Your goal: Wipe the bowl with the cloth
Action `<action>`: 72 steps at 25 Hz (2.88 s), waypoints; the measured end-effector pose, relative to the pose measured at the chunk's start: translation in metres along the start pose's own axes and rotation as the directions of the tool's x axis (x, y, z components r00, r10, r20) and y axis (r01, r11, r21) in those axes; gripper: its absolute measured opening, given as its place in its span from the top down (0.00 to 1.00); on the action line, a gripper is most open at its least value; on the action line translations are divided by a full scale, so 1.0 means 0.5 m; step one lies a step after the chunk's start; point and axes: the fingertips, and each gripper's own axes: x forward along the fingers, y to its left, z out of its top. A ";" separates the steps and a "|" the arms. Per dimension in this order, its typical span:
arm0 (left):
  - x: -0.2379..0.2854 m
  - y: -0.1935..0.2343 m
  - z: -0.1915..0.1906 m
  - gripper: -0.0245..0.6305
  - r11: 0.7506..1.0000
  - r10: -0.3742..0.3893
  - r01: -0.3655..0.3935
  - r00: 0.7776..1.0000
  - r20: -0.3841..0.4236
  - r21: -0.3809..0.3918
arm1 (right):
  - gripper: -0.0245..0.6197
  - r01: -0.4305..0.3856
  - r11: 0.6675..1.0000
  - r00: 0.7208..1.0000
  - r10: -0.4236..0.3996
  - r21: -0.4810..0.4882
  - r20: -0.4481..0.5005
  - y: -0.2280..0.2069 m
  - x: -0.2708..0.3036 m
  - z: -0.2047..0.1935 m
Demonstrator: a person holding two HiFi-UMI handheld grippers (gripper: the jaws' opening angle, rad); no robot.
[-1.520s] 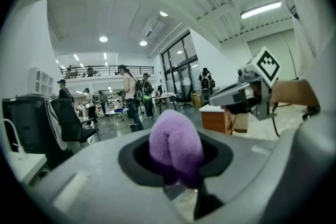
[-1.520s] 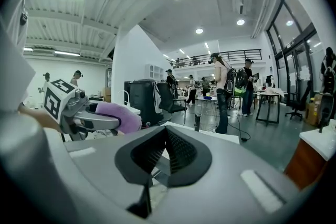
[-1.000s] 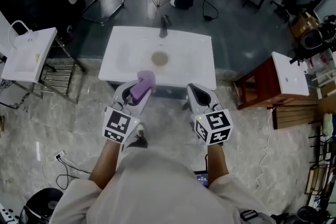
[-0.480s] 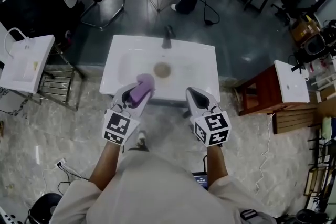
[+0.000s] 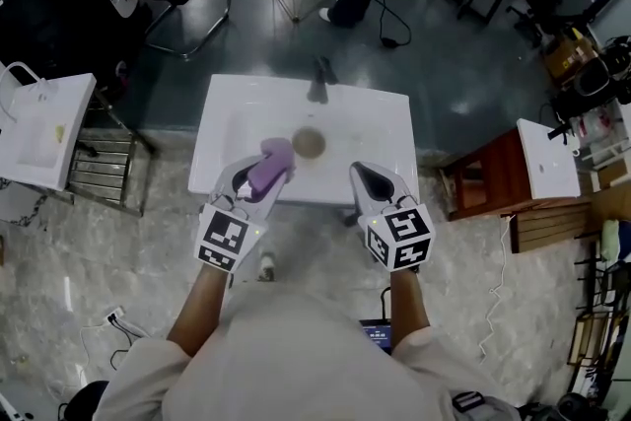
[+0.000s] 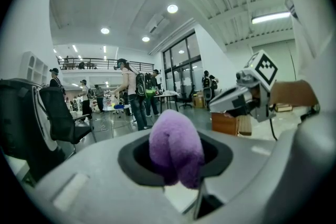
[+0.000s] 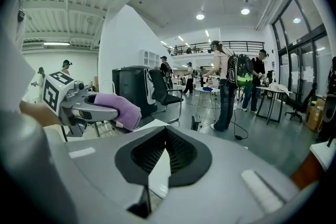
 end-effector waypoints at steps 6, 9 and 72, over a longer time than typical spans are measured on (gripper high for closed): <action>0.026 0.060 -0.017 0.78 0.999 -0.013 0.013 1.000 0.004 -0.030 | 0.95 -0.010 1.000 0.999 0.009 -0.029 -0.047 0.001 0.073 0.004; 0.043 0.083 -0.025 0.78 0.999 -0.023 0.023 1.000 0.001 -0.033 | 0.95 -0.011 1.000 0.998 0.009 -0.028 -0.064 -0.009 0.107 0.003; 0.297 0.220 -0.390 0.78 0.896 0.143 -0.295 0.899 -0.415 -0.331 | 0.79 -0.662 0.693 0.552 0.195 -0.284 -0.811 -0.121 0.658 -0.629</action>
